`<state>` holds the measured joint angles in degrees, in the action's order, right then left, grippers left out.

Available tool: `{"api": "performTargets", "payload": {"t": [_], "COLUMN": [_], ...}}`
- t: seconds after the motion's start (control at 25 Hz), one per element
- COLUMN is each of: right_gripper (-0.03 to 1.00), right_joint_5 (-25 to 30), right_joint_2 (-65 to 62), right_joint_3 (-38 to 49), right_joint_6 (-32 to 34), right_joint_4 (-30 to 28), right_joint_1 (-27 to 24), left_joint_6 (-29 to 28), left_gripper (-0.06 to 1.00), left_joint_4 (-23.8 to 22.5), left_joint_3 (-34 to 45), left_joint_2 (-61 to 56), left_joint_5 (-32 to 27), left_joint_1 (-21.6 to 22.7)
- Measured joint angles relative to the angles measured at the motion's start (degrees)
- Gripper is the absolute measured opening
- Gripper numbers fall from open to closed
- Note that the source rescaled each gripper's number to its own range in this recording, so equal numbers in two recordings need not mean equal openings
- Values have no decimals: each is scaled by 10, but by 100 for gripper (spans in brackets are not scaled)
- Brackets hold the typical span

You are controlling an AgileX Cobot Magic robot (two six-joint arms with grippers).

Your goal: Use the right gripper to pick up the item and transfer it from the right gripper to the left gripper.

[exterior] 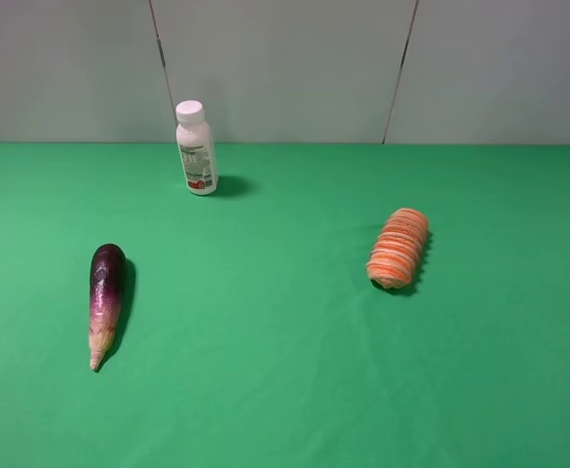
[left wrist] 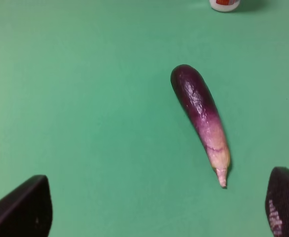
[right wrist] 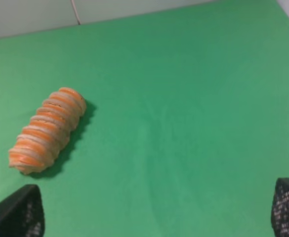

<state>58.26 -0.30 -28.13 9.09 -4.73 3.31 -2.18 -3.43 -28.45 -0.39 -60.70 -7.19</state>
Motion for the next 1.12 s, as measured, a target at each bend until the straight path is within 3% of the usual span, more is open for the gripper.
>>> {"api": "performTargets", "payload": {"t": [0.16,0.32,0.76,1.12], "right_gripper": [100,100,100,100], "right_joint_5": [0,-10,-74,-180], "right_joint_2": [6,88,490,808], "right_joint_3": [0,-8,-109,-190], "right_joint_6": [0,0,34,79], "right_joint_4": [-1,10,88,97], "right_joint_1": [0,0,2,148], "left_joint_6": [0,0,0,0], "left_gripper": [80,80,80,80], "left_joint_4": [0,0,0,0], "left_joint_3": [0,0,0,0], "left_joint_2": [0,0,0,0], "left_joint_5": [0,0,0,0], "left_joint_1": [0,0,0,0]}}
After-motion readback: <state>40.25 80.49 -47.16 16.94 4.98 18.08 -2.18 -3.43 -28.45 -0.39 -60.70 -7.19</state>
